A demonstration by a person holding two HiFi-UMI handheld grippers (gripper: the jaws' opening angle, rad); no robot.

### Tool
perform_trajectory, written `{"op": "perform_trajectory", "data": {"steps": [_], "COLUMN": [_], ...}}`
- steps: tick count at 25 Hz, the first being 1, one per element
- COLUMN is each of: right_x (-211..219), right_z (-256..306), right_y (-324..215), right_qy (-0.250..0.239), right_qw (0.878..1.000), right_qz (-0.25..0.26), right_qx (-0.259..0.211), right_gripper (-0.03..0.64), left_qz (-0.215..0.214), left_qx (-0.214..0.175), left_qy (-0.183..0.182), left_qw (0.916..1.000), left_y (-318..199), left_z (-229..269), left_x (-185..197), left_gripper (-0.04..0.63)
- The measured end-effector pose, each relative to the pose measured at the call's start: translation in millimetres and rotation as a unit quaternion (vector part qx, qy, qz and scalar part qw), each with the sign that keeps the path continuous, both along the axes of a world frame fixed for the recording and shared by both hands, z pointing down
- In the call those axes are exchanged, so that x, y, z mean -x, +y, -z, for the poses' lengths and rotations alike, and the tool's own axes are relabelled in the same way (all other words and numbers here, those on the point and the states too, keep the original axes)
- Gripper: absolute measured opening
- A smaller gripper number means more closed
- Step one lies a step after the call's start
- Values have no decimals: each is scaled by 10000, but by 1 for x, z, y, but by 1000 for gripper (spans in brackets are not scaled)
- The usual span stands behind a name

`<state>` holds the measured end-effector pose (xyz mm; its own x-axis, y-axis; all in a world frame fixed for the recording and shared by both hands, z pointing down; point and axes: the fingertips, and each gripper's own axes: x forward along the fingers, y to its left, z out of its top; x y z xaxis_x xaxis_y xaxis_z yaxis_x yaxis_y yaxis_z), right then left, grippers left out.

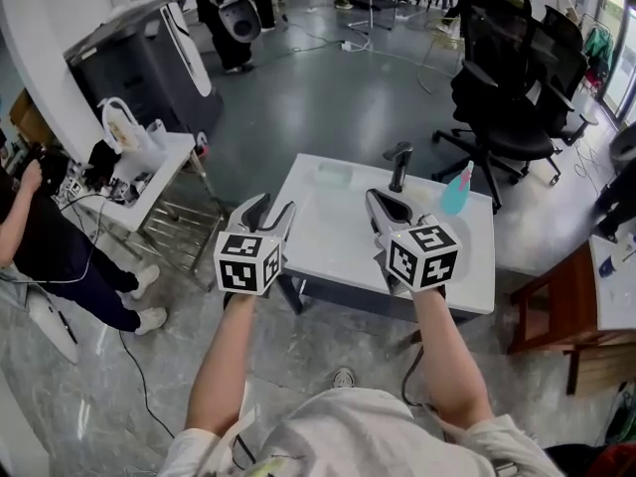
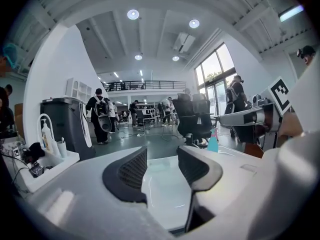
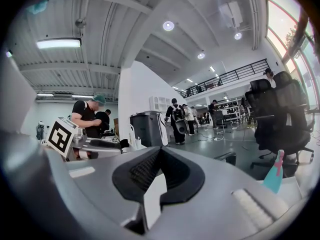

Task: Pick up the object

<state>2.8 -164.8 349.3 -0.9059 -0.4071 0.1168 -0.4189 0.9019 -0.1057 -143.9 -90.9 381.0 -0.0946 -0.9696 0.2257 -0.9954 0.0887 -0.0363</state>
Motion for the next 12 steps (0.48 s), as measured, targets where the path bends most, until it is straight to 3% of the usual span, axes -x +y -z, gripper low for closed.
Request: {"op": "perform_trajectory", "data": {"steps": [12], "right_x": [4], "right_z": [-8], "right_y": [-55], "right_qy": [38], "right_qw": [9999], "right_qz": [41], "right_qx": [91], "right_gripper": [3], "left_qz": [82], "left_qx": [36], "left_qy": [-33], "left_qw": [10000], "left_y": [-52], "left_z": [-1], "left_x": [10], "left_gripper": [212]}}
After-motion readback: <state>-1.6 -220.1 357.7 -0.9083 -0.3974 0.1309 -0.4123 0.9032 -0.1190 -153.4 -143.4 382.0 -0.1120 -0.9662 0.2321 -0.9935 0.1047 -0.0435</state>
